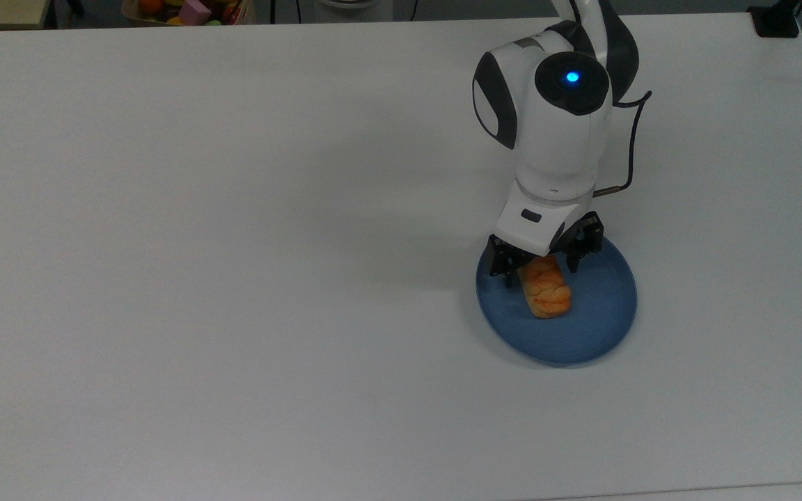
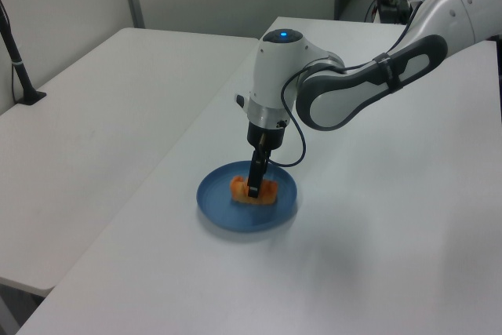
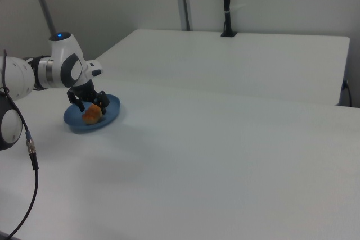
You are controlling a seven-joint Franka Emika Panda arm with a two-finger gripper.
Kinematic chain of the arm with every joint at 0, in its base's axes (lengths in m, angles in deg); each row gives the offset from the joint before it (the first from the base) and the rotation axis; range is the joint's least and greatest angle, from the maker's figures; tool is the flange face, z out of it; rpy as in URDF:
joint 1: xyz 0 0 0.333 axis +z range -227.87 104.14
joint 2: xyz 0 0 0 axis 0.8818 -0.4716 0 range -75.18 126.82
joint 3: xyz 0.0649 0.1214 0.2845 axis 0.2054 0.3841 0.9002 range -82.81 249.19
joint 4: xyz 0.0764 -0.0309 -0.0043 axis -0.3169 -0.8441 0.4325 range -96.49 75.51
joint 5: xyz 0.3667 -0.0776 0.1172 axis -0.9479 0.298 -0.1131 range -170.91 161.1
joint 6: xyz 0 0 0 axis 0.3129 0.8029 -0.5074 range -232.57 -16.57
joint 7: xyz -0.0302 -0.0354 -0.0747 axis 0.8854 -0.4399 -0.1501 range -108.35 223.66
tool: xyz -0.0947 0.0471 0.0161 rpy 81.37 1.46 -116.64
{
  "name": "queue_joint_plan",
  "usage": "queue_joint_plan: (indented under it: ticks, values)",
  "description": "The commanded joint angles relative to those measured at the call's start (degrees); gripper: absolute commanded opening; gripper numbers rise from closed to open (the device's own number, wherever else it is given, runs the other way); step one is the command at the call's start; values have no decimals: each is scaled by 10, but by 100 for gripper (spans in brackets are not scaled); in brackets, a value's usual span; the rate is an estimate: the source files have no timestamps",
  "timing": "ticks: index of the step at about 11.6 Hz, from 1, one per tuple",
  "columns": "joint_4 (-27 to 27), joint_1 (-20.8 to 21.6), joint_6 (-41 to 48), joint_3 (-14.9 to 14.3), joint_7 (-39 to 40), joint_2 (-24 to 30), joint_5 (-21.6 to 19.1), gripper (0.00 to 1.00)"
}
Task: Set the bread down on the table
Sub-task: 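Close the gripper around the bread roll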
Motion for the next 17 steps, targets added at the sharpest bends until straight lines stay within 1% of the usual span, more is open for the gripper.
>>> queue_joint_plan:
  ticks: [1,3,7,9,10,13,15,16,17]
  values:
    - [-11,8,-13,-4,-15,3,14,100]
    - [-11,9,-12,-4,-15,2,19,100]
    - [-12,9,-12,-4,-15,3,21,63]
    - [-12,9,-12,-4,-14,3,21,36]
    - [-12,9,-12,-4,-14,2,21,30]
    - [-12,10,-5,-3,-14,6,21,27]
    - [-25,8,-2,-3,-15,31,23,27]
    - [-29,5,2,-3,-15,52,22,27]
    - [-43,5,30,-3,-15,79,18,27]
